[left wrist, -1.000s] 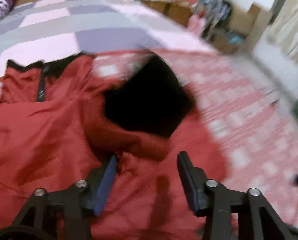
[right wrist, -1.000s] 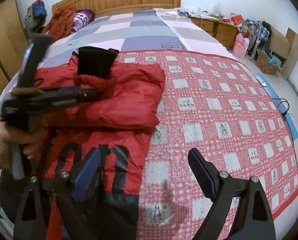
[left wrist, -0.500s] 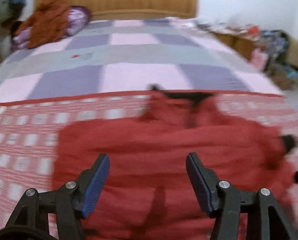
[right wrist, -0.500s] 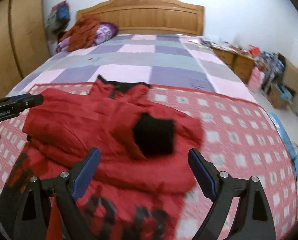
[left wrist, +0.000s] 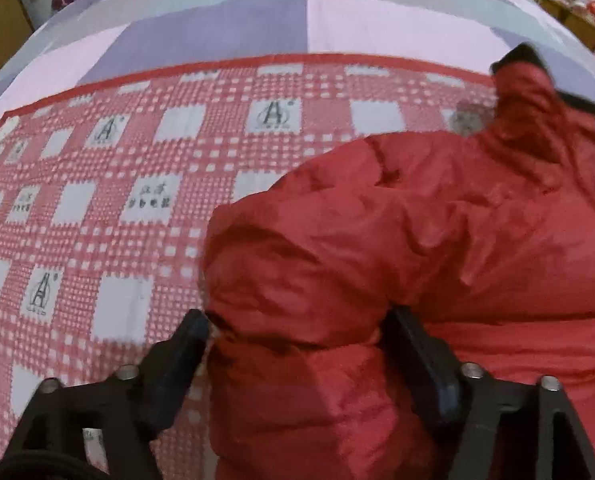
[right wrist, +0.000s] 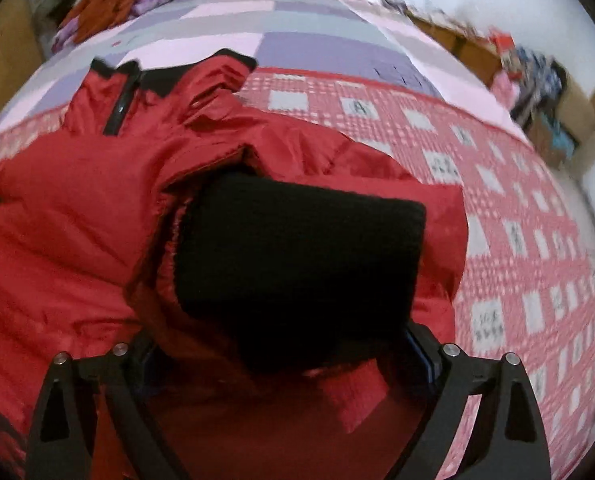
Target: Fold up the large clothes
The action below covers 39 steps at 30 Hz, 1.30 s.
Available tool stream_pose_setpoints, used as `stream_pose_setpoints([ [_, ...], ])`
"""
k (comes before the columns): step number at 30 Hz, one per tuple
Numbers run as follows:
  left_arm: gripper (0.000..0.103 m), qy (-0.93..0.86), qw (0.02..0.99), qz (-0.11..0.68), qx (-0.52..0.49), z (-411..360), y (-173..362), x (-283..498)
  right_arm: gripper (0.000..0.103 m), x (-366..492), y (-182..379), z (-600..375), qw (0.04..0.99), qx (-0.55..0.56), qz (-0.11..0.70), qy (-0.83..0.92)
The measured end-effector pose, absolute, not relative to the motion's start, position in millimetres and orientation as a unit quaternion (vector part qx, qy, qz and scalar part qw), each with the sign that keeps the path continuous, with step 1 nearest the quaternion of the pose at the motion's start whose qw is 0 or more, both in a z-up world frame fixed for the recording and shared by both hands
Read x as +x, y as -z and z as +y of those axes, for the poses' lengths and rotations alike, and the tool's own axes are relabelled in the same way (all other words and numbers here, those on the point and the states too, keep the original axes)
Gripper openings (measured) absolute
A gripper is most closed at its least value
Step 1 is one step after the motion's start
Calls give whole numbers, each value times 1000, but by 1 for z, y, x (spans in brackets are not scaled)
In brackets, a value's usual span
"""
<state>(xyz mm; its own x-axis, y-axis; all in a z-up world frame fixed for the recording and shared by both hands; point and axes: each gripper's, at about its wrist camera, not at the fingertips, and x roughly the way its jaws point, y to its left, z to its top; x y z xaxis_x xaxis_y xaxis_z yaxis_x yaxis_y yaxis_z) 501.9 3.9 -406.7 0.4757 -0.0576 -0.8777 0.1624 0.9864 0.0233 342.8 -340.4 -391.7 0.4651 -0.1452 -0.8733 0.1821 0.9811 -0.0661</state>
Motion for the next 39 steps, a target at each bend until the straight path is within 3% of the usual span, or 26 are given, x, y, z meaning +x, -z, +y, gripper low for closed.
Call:
stream_pose_setpoints([
  [1, 92, 60, 853, 517, 30, 12, 411, 506, 97, 344, 394, -342, 857, 23, 506, 93],
  [3, 92, 61, 846, 530, -8, 23, 412, 513, 100, 346, 397, -344, 858, 24, 505, 90],
  [7, 81, 86, 857, 502, -85, 50, 385, 501, 101, 350, 396, -349, 860, 18, 504, 81],
  [11, 81, 91, 888, 441, -94, 74, 348, 470, 100, 334, 381, -353, 870, 17, 486, 89],
  [18, 81, 145, 885, 442, -31, 28, 351, 465, 100, 294, 322, -311, 925, -11, 372, 82],
  [21, 83, 112, 868, 483, 31, 14, 389, 475, 100, 306, 335, -289, 916, -39, 396, 45],
  [23, 86, 105, 863, 493, -11, 33, 397, 477, 100, 320, 369, -302, 884, -63, 457, 72],
  [25, 88, 94, 862, 498, -24, 44, 397, 480, 100, 315, 391, -351, 871, 25, 484, 82],
  [26, 88, 97, 862, 497, -19, 44, 395, 479, 99, 312, 393, -362, 871, 48, 484, 74],
  [29, 82, 103, 872, 478, 18, 35, 379, 468, 99, 311, 390, -352, 875, -28, 479, 67],
  [33, 80, 124, 887, 445, 16, 27, 354, 441, 99, 308, 381, -359, 873, 17, 479, 89],
  [39, 80, 201, 885, 416, 57, -20, 339, 393, 99, 281, 338, -312, 912, -38, 402, 71],
])
